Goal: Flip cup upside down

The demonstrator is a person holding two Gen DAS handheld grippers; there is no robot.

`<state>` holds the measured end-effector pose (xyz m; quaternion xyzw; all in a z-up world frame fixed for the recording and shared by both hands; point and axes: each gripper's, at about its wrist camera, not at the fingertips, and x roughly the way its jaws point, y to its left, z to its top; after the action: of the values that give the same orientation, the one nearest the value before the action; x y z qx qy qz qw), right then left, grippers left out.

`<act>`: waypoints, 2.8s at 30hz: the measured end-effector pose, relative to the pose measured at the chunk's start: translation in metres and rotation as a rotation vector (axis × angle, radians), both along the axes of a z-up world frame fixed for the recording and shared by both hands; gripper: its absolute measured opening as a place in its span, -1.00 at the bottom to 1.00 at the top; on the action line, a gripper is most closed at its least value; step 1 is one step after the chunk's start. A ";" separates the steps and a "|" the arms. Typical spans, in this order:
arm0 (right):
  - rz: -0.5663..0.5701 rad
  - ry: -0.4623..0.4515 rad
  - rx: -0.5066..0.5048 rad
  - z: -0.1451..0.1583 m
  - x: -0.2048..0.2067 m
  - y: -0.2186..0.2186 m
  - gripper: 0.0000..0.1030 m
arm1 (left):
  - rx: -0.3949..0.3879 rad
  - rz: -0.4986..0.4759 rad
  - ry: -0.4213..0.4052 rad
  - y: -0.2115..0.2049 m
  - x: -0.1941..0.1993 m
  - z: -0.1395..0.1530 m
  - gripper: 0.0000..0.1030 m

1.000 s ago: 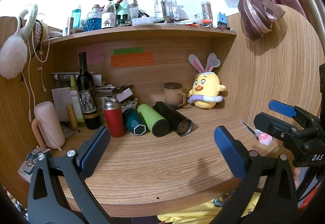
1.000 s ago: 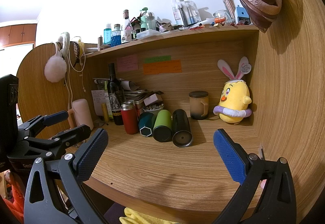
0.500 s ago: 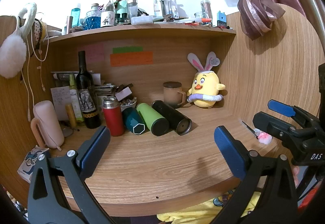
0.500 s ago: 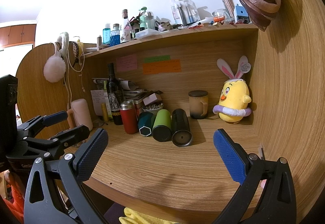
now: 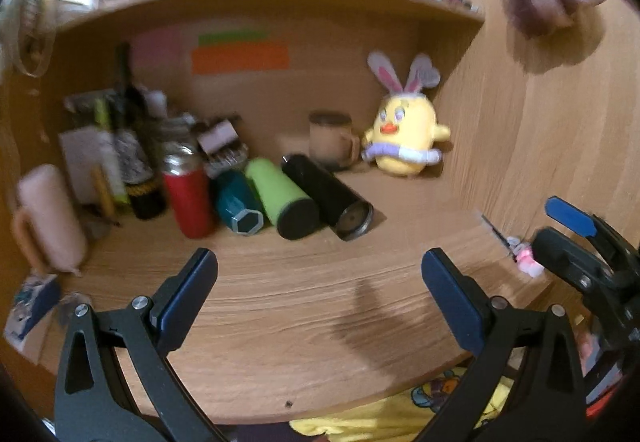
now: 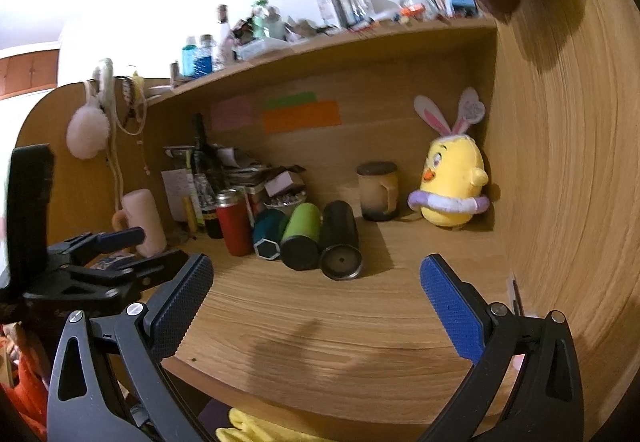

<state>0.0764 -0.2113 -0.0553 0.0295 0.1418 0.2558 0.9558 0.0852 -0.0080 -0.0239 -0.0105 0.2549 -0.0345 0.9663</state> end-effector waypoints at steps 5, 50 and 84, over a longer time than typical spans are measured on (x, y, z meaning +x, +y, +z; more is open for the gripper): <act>-0.040 0.059 0.021 -0.013 0.031 -0.014 1.00 | -0.046 -0.055 0.121 -0.002 0.080 -0.005 1.00; -0.072 0.151 0.053 -0.033 0.057 -0.034 1.00 | -0.011 -0.078 0.388 -0.060 0.152 -0.061 0.17; 0.041 0.236 -0.135 -0.096 0.047 0.108 1.00 | -0.036 0.054 0.181 0.042 0.011 -0.052 0.12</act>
<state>0.1229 -0.1032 -0.1517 -0.0081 0.2705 0.2600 0.9269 0.0958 0.0341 -0.0762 -0.0378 0.3399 -0.0117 0.9396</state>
